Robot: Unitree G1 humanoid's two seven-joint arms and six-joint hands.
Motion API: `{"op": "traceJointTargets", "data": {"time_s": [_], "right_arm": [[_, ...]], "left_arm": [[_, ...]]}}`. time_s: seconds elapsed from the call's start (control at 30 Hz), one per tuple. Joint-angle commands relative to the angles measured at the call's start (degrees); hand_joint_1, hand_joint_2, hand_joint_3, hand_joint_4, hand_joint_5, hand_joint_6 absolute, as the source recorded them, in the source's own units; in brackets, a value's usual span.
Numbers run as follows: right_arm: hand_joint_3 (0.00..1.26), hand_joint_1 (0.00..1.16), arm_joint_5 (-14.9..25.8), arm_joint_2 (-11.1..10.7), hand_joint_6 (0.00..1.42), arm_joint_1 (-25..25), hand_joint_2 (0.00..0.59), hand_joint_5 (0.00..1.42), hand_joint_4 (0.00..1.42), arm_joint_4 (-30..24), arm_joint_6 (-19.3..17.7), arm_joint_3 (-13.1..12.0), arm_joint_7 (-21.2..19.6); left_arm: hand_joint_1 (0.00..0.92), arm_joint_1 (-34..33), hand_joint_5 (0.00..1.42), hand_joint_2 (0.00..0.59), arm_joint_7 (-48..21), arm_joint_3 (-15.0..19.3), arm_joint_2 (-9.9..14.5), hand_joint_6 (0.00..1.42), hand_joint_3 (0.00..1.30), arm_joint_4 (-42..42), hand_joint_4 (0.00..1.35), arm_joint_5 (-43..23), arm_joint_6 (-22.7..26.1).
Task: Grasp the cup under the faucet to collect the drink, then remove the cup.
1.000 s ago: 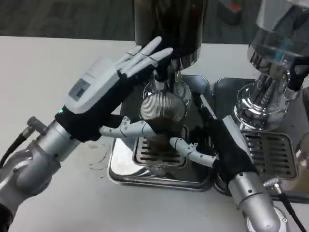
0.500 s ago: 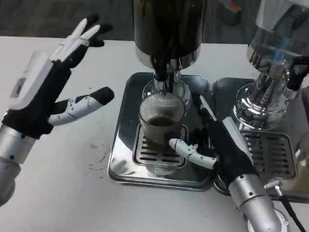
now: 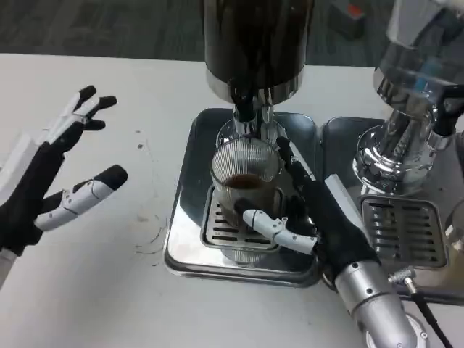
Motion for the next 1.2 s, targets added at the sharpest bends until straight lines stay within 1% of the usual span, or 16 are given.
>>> {"op": "traceJointTargets", "data": {"time_s": [0.03, 0.13, 0.37, 0.63, 0.87, 1.1, 1.2], "right_arm": [[0.00, 0.76, 0.60, 0.52, 0.00, -0.06, 0.226, 0.00, 0.00, 0.74, -0.61, 0.71, 0.48], [0.00, 0.76, 0.77, 0.73, 0.00, -0.01, 0.226, 0.00, 0.00, 1.13, -0.89, 1.07, 0.59], [0.00, 0.79, 0.44, 1.30, 0.00, -0.21, 0.220, 0.00, 0.00, 2.37, -1.33, 1.35, -0.19], [0.00, 0.79, 0.81, 2.56, 0.00, -2.40, 0.221, 0.00, 0.00, 5.90, -2.44, 0.98, -0.96], [0.00, 0.80, 1.81, 3.83, 0.00, -3.95, 0.217, 0.00, 0.00, 9.16, -4.19, 0.47, -1.57], [0.00, 0.81, 2.10, 4.95, 0.00, -5.27, 0.214, 0.00, 0.00, 12.97, -6.01, 0.63, -1.98], [0.00, 0.83, 2.22, 5.36, 0.00, -6.19, 0.211, 0.00, 0.00, 14.89, -6.82, 0.79, -1.85]], "left_arm": [[0.000, 1.21, 0.18, 0.123, -2.99, 0.45, -0.15, 0.04, 0.15, 2.66, 0.00, -2.82, -0.22], [0.000, 1.97, 0.14, 0.121, -3.78, 0.44, -0.31, 0.01, 0.15, 3.83, 0.00, -3.44, -0.21], [0.000, 4.49, 0.13, 0.122, -4.24, -1.40, -0.78, 0.00, 0.15, 4.13, 0.00, -1.54, -0.63], [0.000, 6.75, 0.13, 0.129, -4.37, -2.53, -1.63, 0.00, 0.15, 2.44, 0.00, -1.61, -0.78], [0.000, 7.79, 0.13, 0.130, -4.30, -2.54, -1.68, 0.00, 0.16, 1.18, 0.00, -1.54, -0.42], [0.000, 8.21, 0.13, 0.132, -4.02, -2.68, -1.49, 0.00, 0.16, 0.74, 0.00, -0.86, -0.07], [0.000, 8.29, 0.13, 0.133, -4.03, -2.63, -1.53, 0.00, 0.16, 0.62, 0.00, -0.64, -0.11]]}}
